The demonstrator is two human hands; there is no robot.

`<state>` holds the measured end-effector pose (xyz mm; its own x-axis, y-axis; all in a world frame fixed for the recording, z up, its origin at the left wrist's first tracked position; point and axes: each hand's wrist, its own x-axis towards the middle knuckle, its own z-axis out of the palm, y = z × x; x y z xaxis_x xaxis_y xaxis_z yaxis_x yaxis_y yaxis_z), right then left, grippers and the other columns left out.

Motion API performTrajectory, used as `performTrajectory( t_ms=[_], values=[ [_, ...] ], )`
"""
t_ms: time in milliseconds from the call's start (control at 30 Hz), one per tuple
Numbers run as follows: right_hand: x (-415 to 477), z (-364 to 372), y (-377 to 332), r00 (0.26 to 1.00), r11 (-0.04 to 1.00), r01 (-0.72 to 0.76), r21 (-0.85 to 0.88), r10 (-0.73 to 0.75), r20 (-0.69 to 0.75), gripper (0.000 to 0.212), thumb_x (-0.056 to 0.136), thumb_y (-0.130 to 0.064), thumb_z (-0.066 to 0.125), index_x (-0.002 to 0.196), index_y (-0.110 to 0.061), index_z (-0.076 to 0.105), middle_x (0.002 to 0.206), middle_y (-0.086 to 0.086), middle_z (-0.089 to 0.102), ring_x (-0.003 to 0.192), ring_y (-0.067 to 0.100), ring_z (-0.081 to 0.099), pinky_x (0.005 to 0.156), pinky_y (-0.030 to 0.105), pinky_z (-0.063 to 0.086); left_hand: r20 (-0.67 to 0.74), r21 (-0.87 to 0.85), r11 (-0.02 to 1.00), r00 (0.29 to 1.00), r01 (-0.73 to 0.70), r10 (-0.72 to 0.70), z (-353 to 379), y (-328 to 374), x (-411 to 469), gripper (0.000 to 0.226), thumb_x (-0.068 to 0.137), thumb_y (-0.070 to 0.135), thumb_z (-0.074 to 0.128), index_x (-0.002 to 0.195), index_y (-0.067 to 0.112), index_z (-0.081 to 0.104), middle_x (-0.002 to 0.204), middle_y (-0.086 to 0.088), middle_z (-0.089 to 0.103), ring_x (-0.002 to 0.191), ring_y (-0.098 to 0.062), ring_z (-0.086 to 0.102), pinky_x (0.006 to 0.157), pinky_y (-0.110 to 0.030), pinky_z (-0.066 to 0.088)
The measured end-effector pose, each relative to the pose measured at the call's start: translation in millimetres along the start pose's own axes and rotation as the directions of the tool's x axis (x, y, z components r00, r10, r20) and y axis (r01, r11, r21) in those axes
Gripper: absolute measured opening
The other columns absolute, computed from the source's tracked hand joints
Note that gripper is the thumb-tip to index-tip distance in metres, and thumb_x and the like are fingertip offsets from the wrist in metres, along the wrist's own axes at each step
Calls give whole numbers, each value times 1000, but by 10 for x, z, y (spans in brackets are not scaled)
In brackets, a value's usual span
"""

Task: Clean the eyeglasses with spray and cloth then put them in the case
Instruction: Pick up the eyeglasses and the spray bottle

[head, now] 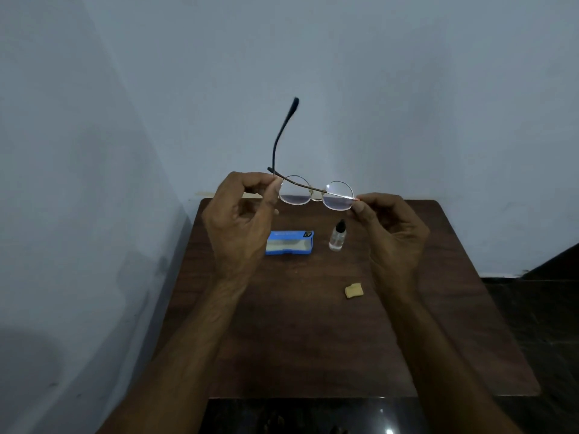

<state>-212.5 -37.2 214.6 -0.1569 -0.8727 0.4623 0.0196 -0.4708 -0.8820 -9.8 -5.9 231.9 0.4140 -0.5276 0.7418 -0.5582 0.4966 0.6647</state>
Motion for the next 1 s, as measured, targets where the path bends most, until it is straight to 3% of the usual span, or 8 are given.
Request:
performTrajectory(
  t_ms=[100,200,300,433,567,700,867,1000],
  values=[
    [0,-39,-51,995,982,89,-165,-80,61,9,94,-1,76,101,2,72,96,16,72,88,27,73,81,42,62,-7,-31,999,1000,14,-15,-23,21,-2,17,98,16,76,101,-1,73,93,-3,70,80,-22,73,61,-47,63],
    [45,-39,-154,954,875,299,-380,-263,146,8,92,-3,79,99,-2,76,94,10,65,82,14,65,71,32,57,-4,-13,999,999,-35,34,-72,58,12,15,98,14,76,99,-1,74,93,-4,71,79,-22,73,63,-46,63],
    [85,-36,-244,900,755,435,-491,-370,229,5,93,-5,79,97,-3,78,92,7,61,74,13,55,66,26,49,0,2,997,997,-80,80,-112,102,44,15,97,13,76,99,-1,74,93,-1,70,79,-22,72,63,-46,63],
    [95,-28,-400,877,712,479,-513,-404,259,5,93,-5,79,93,-2,76,92,9,62,79,14,57,71,19,48,-3,-36,999,999,-38,38,-191,181,115,13,97,12,76,99,0,73,92,3,68,80,-23,72,59,-45,63],
    [81,13,-562,937,846,350,-403,-309,166,6,98,-8,73,95,-3,71,97,8,64,83,18,65,73,21,52,29,-81,995,998,54,-52,-259,261,166,7,96,10,77,96,7,72,92,4,70,84,-24,70,58,-46,61],
    [67,68,-663,996,996,31,-80,-24,90,9,102,-11,67,103,-2,67,92,15,69,74,21,71,70,20,54,70,-171,969,983,178,-168,-281,258,225,6,95,10,76,94,9,71,87,0,70,80,-28,69,57,-37,61],
    [55,110,-603,953,960,-263,92,244,178,7,99,-12,68,99,-6,70,80,10,67,69,28,68,69,34,58,185,-325,837,898,440,-400,-284,115,263,8,95,8,74,98,14,71,77,-2,73,64,-20,65,53,-30,54],
    [51,135,-620,855,829,-507,236,447,263,8,87,-14,73,88,-7,69,69,9,59,57,19,58,54,26,51,321,-426,624,754,655,-573,-320,59,232,15,97,5,70,108,15,68,75,-3,70,64,-17,58,55,-28,51]
  ],
)
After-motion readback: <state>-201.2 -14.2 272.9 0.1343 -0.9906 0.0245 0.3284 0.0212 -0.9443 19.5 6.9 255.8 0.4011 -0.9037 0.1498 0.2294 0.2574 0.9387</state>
